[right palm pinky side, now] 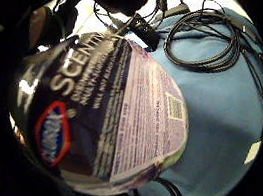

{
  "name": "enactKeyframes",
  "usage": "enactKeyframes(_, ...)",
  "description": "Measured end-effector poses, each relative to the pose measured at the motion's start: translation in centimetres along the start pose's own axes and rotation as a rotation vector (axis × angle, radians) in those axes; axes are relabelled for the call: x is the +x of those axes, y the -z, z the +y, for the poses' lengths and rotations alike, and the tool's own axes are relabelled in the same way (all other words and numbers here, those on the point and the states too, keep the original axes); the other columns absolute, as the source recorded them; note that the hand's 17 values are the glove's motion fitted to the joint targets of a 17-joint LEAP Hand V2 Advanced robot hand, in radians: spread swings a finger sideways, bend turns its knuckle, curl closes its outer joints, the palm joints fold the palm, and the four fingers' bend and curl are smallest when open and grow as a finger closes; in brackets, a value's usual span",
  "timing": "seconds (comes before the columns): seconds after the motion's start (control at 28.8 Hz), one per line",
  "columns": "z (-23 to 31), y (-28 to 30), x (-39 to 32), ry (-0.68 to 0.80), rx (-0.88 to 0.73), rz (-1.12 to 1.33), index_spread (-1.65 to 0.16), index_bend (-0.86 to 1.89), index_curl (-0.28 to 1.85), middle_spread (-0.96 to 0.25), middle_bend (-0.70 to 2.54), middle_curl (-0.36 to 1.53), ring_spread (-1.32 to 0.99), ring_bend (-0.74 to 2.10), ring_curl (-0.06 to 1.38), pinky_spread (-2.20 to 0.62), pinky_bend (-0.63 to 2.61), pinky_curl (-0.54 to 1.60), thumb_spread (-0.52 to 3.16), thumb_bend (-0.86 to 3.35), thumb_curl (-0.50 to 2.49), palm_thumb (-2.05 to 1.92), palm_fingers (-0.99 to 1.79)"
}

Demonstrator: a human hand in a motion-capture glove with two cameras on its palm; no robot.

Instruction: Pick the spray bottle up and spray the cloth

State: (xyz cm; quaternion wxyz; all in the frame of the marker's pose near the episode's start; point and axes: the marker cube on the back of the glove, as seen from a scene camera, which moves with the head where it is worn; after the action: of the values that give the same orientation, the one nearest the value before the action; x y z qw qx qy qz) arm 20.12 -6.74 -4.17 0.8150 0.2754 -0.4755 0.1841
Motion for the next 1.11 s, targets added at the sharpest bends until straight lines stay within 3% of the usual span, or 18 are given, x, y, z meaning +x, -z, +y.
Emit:
enactKeyframes(0.28,-1.0,-1.9,1.5,0.051,0.136,0.087,-0.26,0.03,0.21,-0.15,0.31,0.43,-0.18,0.52,0.40,-0.13,0.38,0.39,0.82,0.09,0.44,1.01,1.09)
enactKeyframes(0.62,0.0,-0.3,1.4,0.043,0.258,0.231,-0.29,0.24,0.32,-0.22,0.36,0.47,-0.24,0.57,0.45,-0.27,0.37,0.41,0.53,-0.01,0.53,1.02,1.34)
enactKeyframes(1.11,0.7,-0.3,1.3,0.103,0.328,0.244,-0.29,0.30,0.43,-0.25,0.43,0.51,-0.24,0.65,0.49,-0.31,0.41,0.43,0.32,-0.03,0.63,1.01,1.35)
